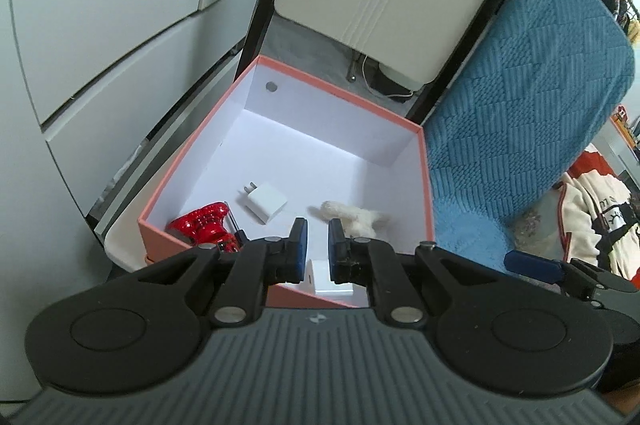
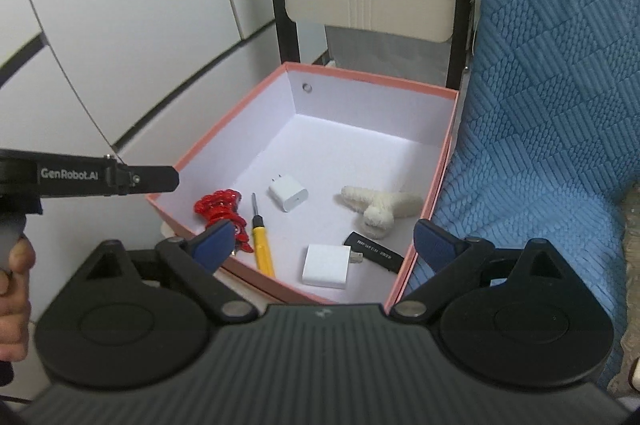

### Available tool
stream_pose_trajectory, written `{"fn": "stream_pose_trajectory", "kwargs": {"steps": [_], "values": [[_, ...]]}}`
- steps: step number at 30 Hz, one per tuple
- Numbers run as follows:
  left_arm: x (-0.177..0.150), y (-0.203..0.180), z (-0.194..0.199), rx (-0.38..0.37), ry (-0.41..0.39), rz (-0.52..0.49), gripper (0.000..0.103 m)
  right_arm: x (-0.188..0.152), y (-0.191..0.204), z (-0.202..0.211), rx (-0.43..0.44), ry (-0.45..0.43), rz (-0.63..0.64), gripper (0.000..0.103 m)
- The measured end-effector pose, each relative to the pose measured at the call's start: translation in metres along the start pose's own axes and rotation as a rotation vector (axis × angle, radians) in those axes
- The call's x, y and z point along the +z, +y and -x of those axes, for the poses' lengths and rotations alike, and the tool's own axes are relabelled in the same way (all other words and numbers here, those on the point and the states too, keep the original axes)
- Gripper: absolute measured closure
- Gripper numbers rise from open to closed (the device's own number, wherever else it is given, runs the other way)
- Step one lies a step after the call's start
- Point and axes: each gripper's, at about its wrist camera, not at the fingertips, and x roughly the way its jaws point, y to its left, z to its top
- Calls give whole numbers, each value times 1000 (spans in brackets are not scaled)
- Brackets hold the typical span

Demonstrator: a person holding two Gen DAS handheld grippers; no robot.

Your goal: Organize rigid objects

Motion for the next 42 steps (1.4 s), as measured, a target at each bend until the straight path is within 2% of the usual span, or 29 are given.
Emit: {"fn": "stream_pose_trajectory", "kwargs": {"steps": [13,14,16,20,22,26,28,31,42], "values": [[-30,-43,61,1,-55,-31,90,-17,-19,74,22,-82,-13,5],[-32,-46,65,1,-57,-35,88,-17,-21,79,20,-89,-16,5],[-36,-52,70,-2,-63,-42,74,-19,-24,88,18,-99,-23,5],[-45,-65,82,-5,-79,-72,63,-25,-31,104,9,-117,-33,5],[-48,-70,87,0,-90,-78,48,-30,-34,111,8,-124,-38,5],[-57,-78,96,6,-97,-92,31,-39,-39,122,12,-134,-47,5],[-61,-79,101,6,-97,-101,18,-43,-41,126,12,-137,-46,5],[-68,-82,108,17,-107,-107,6,-48,-43,131,8,-137,-51,5],[-75,-80,126,22,-114,-97,2,-55,-44,139,8,-152,-60,5]]}}
